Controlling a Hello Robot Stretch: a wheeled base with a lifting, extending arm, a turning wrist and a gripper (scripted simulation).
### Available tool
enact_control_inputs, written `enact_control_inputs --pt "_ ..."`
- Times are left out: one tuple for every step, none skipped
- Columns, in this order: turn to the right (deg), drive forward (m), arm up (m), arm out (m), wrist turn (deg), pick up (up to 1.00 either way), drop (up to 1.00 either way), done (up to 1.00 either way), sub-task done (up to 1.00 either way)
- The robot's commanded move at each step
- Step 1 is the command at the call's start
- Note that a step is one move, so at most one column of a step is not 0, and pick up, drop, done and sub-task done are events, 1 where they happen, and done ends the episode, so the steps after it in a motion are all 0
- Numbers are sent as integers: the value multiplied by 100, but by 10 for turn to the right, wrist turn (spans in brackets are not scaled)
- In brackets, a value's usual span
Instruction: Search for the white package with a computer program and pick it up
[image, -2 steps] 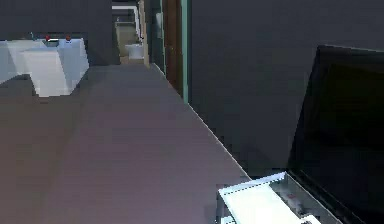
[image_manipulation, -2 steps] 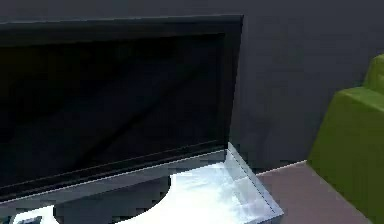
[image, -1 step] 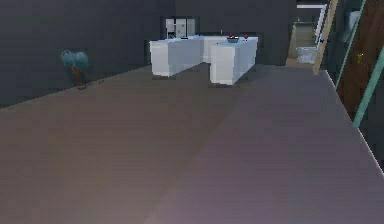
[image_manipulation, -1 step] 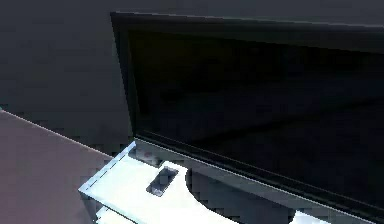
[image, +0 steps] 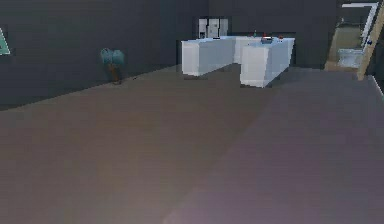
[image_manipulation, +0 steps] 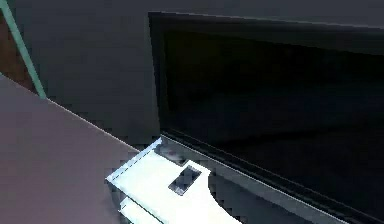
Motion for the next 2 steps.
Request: enact_control_inputs --pt "450 0 0 0 0 0 0 0 0" --pt "30 0 0 0 0 0 0 0 0"
